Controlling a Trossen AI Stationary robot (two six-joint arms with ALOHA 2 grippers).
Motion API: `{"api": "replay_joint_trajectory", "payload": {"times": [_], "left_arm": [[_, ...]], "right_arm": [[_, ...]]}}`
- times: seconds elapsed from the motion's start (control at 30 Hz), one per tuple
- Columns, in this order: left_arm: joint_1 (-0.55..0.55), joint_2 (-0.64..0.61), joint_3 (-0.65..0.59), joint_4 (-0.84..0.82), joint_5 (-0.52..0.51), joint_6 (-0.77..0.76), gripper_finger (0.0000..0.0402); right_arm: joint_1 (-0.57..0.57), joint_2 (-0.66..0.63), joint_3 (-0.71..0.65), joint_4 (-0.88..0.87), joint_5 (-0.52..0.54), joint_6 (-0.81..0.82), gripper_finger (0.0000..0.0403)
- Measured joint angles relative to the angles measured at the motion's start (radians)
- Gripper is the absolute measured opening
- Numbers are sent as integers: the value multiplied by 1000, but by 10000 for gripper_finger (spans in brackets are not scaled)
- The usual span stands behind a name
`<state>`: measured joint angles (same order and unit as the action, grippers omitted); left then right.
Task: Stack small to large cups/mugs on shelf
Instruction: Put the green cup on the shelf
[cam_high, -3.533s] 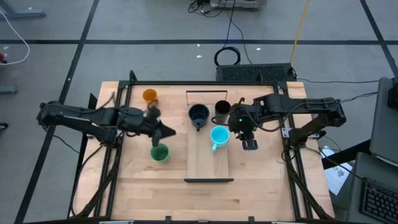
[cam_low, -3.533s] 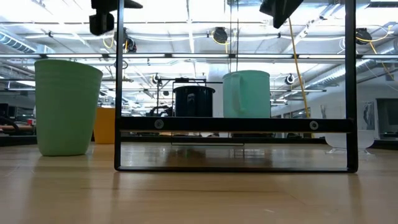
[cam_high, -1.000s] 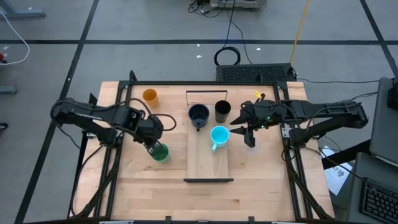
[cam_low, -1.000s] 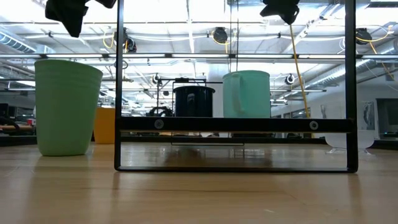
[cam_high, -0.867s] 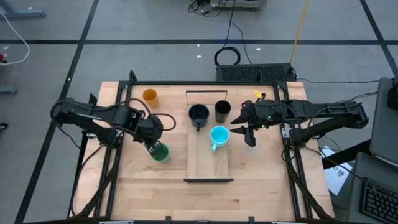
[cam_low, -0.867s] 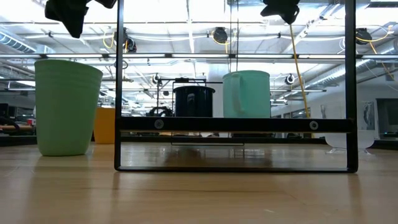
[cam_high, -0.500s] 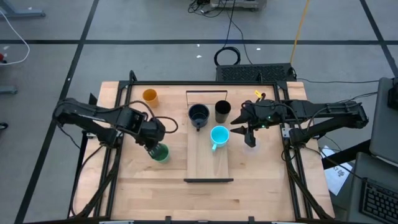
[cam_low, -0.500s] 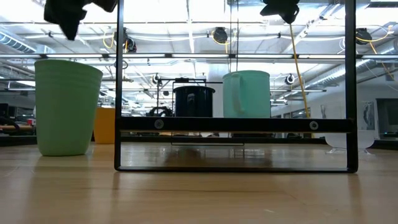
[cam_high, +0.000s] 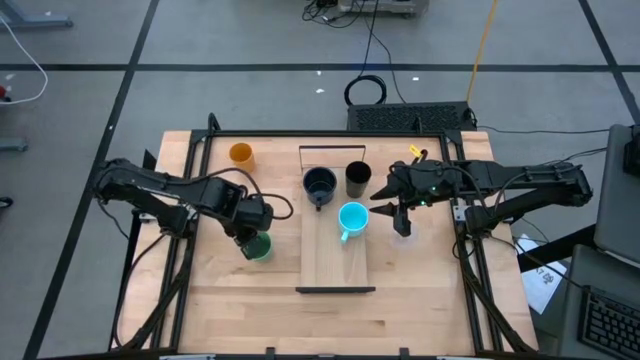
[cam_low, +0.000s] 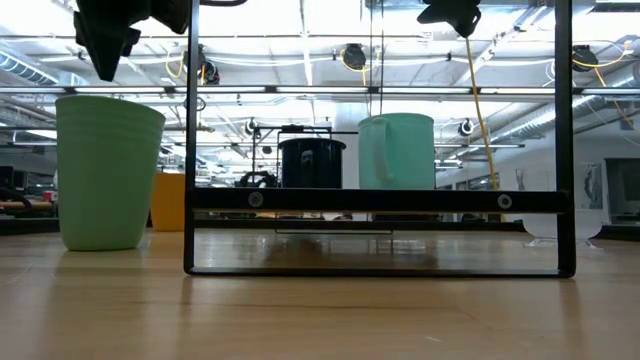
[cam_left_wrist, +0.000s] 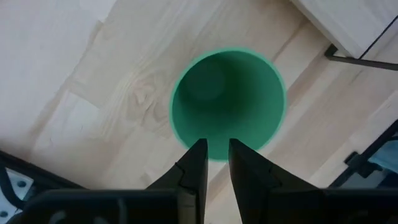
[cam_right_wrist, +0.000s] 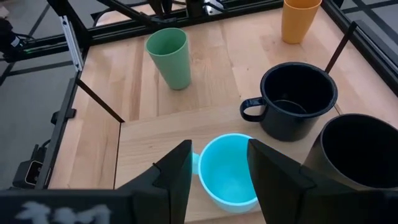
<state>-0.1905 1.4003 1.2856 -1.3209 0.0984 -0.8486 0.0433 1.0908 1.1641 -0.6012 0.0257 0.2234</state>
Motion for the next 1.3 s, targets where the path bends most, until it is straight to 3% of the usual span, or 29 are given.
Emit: {"api": "replay_joint_trajectory", "payload": {"times": [0.47, 1.03, 1.3], "left_arm": [[0, 54, -1, -11, -32, 43, 65], [1, 47, -167, 121, -7, 69, 65], [1, 46, -168, 163, 29, 126, 6]], "right_arm": [[13, 0, 0, 3, -3, 1, 144], [19, -1, 0, 3, -5, 19, 144], [18, -1, 0, 3, -5, 19, 144]]}}
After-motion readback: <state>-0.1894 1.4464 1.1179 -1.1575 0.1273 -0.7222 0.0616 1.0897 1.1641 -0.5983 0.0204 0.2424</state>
